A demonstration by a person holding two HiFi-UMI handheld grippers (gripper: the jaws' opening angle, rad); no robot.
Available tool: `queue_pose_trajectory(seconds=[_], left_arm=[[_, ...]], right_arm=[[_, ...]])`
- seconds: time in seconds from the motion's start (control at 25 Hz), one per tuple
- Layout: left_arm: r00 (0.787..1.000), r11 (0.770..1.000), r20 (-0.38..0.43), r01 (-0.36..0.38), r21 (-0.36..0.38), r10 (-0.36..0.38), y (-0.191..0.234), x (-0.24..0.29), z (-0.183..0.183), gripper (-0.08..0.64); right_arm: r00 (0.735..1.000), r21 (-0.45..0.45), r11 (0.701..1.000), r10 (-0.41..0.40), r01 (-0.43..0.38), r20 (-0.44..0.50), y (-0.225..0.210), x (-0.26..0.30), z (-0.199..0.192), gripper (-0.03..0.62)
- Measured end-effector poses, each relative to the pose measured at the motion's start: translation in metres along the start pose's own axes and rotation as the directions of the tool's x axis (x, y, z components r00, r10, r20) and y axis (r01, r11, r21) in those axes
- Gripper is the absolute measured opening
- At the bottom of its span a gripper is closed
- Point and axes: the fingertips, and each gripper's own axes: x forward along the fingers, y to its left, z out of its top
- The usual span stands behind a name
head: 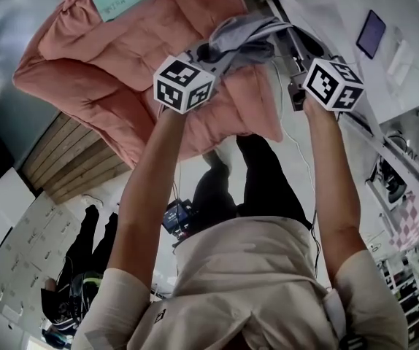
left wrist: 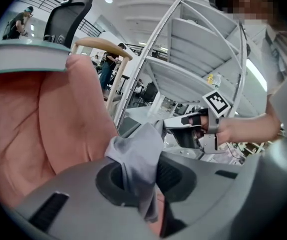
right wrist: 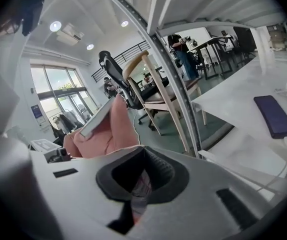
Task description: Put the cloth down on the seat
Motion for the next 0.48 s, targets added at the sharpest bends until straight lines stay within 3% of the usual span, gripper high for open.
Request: queue_pose_trajectory(seconds=[0.16,0.48], left_arm=[[0.999,1.0,-0.047,-0.01,-0.009,0.01,0.008,0.018,-0.023,0.052],[1.0,0.998,-0.011,-0.019,-0.057,0.018,0.029,0.022,-0.027,0.107]], right_arm=[[0.999,0.023,0.999,-0.026,0.027,-0.035,-0.023,0.012,-0.024,-0.005],[0.991,0.018,0.997,-0.079,0.082,-0.111,-0.052,0.041,-0.053,-0.005]])
